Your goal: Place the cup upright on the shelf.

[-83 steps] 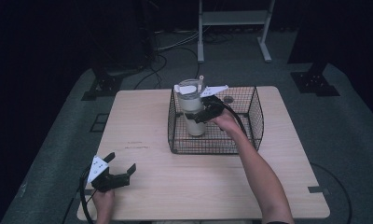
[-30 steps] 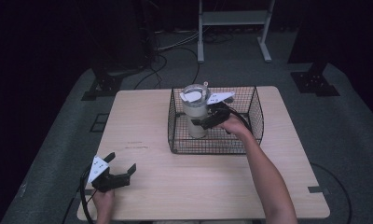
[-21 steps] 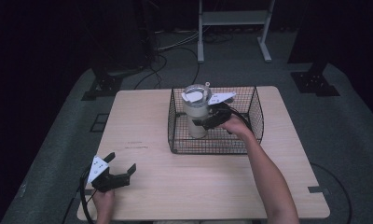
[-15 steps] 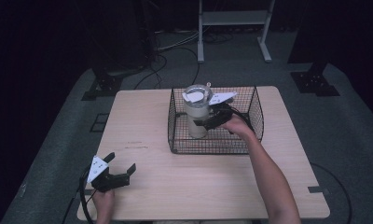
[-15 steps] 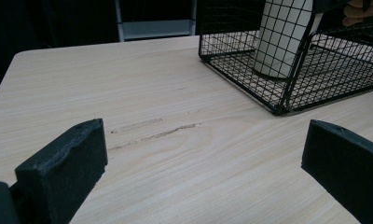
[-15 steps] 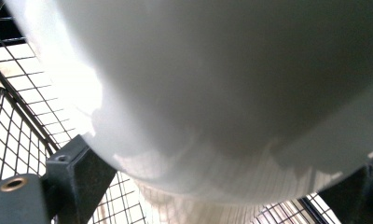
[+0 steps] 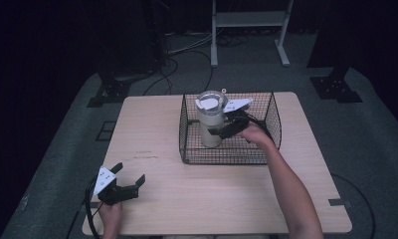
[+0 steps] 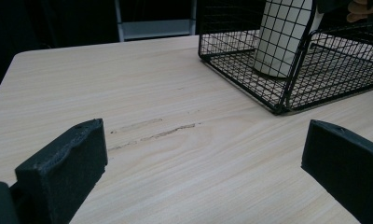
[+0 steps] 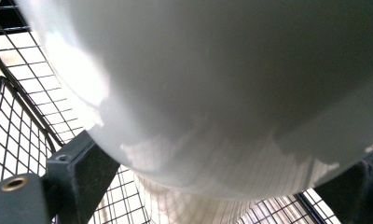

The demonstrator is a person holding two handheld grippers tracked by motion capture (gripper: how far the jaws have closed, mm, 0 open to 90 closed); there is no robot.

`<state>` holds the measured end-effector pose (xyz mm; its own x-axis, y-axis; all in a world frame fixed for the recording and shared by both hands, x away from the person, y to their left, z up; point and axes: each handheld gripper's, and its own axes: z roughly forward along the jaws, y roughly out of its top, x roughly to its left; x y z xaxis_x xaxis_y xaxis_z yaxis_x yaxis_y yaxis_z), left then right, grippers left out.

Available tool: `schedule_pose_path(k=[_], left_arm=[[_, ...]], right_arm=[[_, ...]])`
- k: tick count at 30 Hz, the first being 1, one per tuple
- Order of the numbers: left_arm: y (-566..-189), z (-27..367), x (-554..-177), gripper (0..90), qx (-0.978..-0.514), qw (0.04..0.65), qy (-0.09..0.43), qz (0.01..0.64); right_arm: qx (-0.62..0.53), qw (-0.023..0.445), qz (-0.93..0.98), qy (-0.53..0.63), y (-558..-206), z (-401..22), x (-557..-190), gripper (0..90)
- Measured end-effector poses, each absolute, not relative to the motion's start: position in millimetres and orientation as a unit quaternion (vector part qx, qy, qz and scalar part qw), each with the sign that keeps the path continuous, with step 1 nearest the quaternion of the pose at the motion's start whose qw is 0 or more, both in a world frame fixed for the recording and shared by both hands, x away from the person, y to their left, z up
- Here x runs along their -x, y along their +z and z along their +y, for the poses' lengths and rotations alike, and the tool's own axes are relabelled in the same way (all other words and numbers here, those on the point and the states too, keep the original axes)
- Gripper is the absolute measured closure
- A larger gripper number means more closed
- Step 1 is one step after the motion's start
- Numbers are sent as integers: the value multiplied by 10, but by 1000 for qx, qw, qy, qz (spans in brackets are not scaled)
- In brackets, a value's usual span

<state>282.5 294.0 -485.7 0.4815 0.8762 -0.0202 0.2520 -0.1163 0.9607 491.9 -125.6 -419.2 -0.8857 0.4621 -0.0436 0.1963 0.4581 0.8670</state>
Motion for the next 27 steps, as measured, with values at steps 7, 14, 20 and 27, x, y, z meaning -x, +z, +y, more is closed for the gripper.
schedule_pose_path(k=[7,14,20,27], left_arm=[[-4857,2941,-2827,0,-683,523,299,413],[-4857,2942,-2827,0,-684,523,299,412],[-4857,2941,-2819,0,-684,523,299,410],[-4858,2943,-2815,0,-683,524,300,410]], right_arm=[[-198,139,842,483,-4165,-1298,-4902,85],[-202,139,841,482,-4132,-1373,-4868,85],[-211,141,842,476,-4098,-1451,-4820,85],[-220,133,844,471,-4003,-1509,-4747,85]])
